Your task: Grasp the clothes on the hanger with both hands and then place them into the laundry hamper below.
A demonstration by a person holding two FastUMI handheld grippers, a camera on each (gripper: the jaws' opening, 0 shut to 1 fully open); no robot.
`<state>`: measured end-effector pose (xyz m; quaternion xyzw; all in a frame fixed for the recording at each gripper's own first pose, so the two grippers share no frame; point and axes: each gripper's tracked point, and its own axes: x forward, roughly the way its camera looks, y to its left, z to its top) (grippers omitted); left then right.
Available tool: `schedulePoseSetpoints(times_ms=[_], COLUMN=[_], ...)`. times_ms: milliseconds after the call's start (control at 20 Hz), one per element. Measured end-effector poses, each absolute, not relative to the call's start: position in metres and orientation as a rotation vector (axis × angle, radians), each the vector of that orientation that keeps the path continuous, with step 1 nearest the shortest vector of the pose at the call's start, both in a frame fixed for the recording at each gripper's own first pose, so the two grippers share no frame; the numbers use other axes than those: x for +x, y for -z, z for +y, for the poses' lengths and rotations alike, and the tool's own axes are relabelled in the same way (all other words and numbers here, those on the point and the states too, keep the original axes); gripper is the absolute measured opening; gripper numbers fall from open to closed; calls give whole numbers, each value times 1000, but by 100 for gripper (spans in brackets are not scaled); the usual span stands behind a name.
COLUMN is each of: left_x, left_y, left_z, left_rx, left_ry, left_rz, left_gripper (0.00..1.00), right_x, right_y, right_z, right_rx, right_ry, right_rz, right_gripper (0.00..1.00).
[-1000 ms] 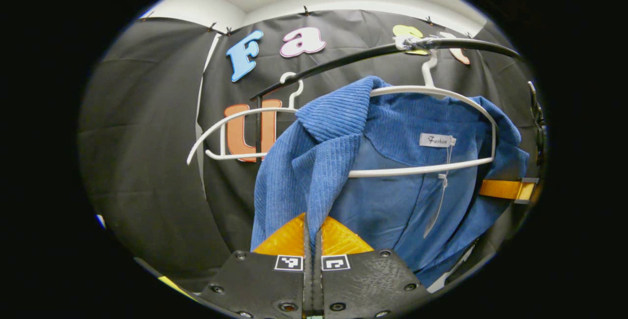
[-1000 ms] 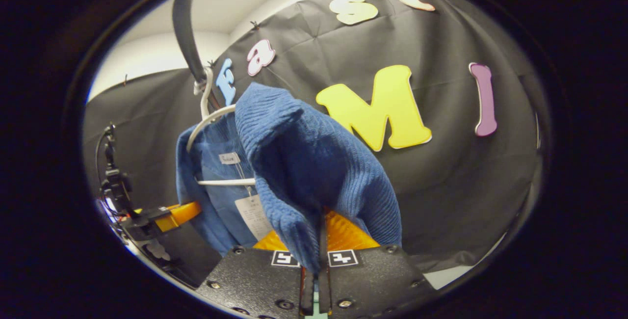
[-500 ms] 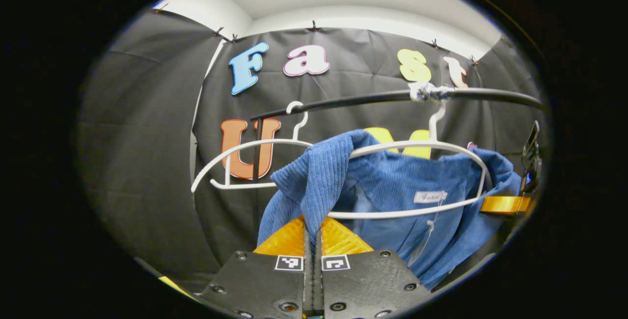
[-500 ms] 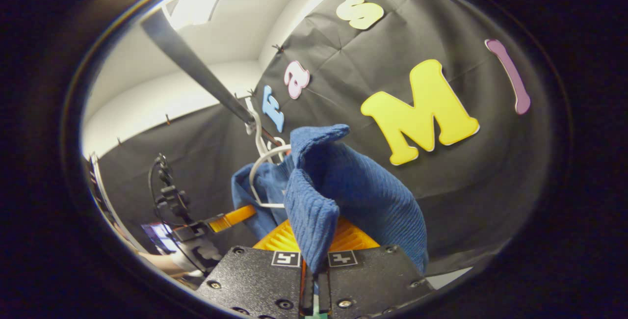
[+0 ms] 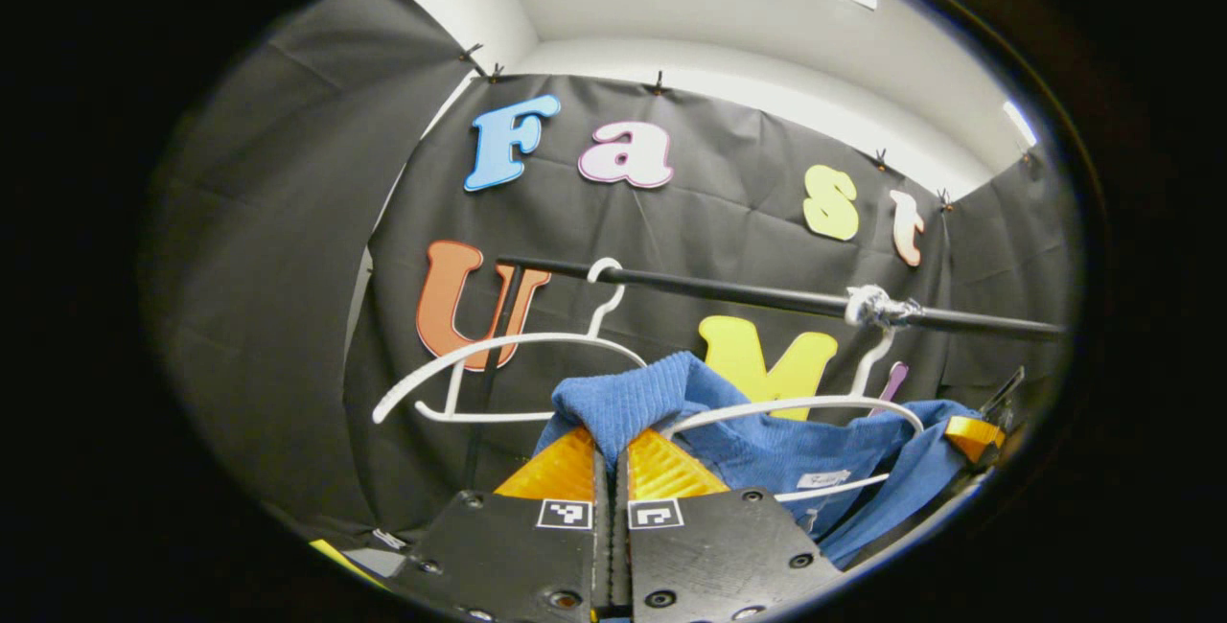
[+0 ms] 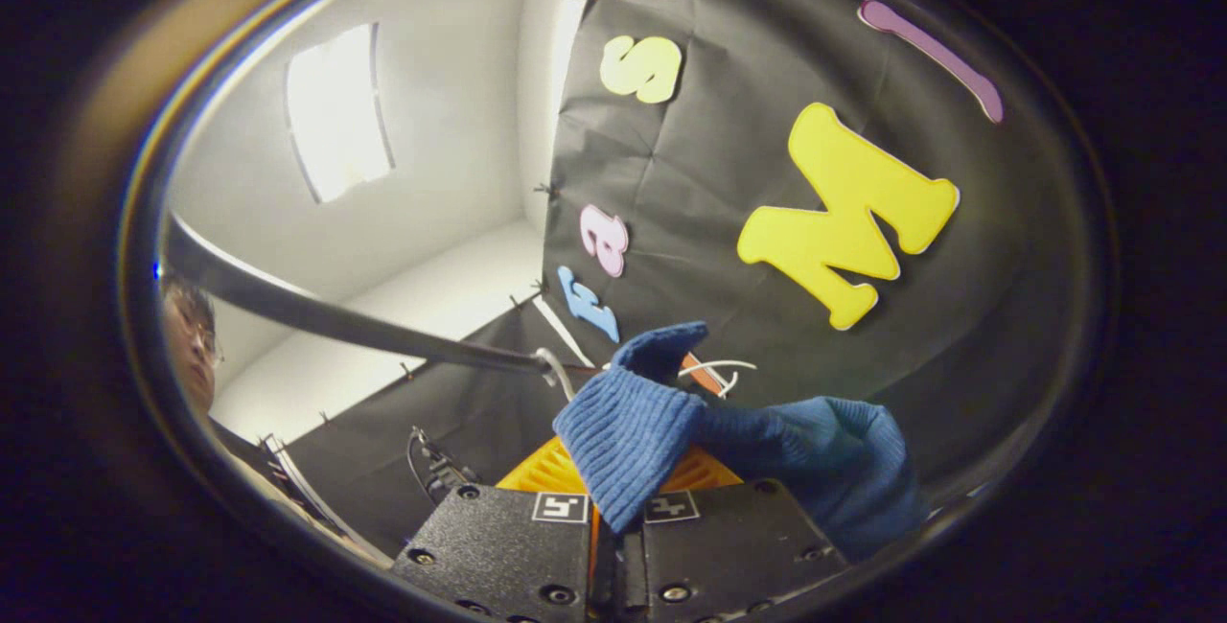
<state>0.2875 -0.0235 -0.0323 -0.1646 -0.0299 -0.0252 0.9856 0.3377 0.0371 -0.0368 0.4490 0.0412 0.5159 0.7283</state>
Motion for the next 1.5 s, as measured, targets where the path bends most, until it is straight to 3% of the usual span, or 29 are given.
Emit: schedulePoseSetpoints(times_ms=[400,800,1050,1500], left_x=[305,321,319,329], left_y=[36,77,99,92], left_z=[9,2,5,-5], left_rx=[-499,-684,-825,-798], left_ry=[113,254,270,319], left_rz=[-28,142,175,193], left_gripper=[2,2,0,3], right_x=[381,405,405,413], right_y=[41,58,72,69], right_z=[11,-3,-1,-13], right_rx=[1310,1477,1517,1540], right_ry=[-1078,-1041,-1043,-1040], right_rz=[133,215,254,244], right_gripper=[6,6,5,5])
